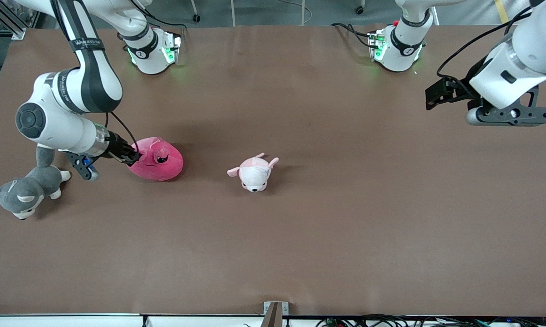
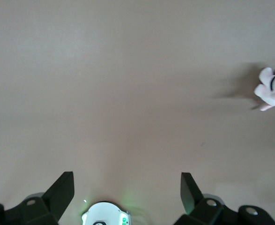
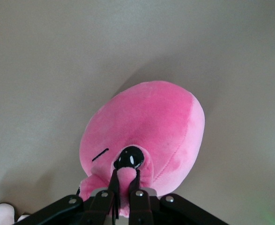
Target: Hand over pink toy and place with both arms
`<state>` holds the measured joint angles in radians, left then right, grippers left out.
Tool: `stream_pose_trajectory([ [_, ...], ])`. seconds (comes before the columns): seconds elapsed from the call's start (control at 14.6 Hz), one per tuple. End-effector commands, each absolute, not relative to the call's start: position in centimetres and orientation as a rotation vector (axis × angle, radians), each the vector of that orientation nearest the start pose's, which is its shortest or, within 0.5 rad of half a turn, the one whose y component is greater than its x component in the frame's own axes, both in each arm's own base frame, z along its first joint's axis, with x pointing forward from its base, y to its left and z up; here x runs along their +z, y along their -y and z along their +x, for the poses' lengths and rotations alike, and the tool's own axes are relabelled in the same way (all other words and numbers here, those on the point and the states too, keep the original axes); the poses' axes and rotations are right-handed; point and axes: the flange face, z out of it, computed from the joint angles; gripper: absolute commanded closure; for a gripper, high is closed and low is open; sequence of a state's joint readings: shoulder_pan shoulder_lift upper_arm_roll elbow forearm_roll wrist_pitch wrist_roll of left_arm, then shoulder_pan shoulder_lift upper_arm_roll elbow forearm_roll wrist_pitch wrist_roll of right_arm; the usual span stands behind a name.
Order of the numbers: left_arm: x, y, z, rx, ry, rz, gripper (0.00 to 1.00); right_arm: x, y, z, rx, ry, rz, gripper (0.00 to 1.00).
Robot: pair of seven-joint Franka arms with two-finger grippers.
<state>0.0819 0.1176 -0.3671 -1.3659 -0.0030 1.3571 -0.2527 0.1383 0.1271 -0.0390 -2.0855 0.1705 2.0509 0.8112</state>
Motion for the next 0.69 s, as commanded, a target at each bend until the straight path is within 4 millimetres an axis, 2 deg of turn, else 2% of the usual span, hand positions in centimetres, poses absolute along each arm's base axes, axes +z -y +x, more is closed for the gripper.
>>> stream_pose_trajectory([
  [0.0,62.5,11.3,53.1,0.1,-0.133,-3.116,0.0,36.1,-4.3,53.7,0.278,-1.084,-2.856,0.59],
  [0.07,61.9,9.8,53.4,0.079,-0.188,-3.118,0.0,36.2,-3.6,53.8,0.268,-1.014,-2.877,0.27],
  [0.14,61.5,8.2,53.9,0.07,-0.22,-3.121,0.0,36.5,-2.8,54.1,0.252,-0.979,-2.886,0.04],
  [0.21,61.3,7.2,54.3,0.073,-0.23,-3.124,0.0,37.1,-2.4,54.4,0.233,-0.929,-2.91,0.0],
  [0.34,61.1,4.4,54.7,0.075,-0.221,-3.128,0.0,38.7,-1.6,55.2,0.189,-0.814,-2.963,0.0],
  [0.48,61.4,3.2,54.9,0.063,-0.255,-3.129,0.0,41.8,-1.3,56.4,0.15,-0.651,-3.056,0.0],
  [0.62,62.7,2.7,54.9,0.03,-0.243,-3.128,0.0,45.4,-0.7,57.4,0.121,-0.427,-3.149,0.0],
])
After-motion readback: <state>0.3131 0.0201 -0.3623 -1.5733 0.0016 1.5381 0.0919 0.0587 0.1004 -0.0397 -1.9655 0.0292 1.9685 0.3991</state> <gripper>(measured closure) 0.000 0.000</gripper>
